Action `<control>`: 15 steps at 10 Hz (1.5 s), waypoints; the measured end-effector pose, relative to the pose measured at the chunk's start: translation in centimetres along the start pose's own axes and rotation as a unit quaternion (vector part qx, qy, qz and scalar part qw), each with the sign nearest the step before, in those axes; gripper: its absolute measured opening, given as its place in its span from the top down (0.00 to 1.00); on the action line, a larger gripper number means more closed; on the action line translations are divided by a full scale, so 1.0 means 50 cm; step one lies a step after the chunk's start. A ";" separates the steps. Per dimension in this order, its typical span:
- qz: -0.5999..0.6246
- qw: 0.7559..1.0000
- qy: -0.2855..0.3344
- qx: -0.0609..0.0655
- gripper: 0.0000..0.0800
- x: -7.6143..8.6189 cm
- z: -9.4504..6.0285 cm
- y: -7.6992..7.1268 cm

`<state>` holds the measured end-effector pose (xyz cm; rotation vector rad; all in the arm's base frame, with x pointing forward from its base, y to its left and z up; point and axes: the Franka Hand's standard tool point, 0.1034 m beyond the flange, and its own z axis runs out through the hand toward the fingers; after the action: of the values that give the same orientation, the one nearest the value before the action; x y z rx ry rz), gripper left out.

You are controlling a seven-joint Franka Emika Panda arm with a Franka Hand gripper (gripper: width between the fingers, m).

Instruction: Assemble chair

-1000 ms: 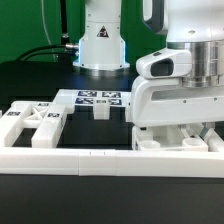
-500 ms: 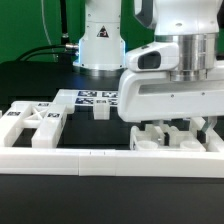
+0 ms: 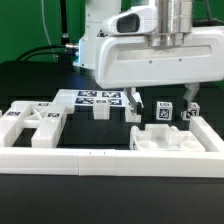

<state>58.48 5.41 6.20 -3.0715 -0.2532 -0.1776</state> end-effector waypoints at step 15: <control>0.105 0.970 -0.220 0.011 0.19 -0.171 0.034 0.017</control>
Offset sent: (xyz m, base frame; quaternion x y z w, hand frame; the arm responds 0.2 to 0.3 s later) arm 0.0000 0.0000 0.0000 0.0000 0.0000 0.0000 1.0000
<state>50.43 3.30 3.46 -3.0468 0.0549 0.5155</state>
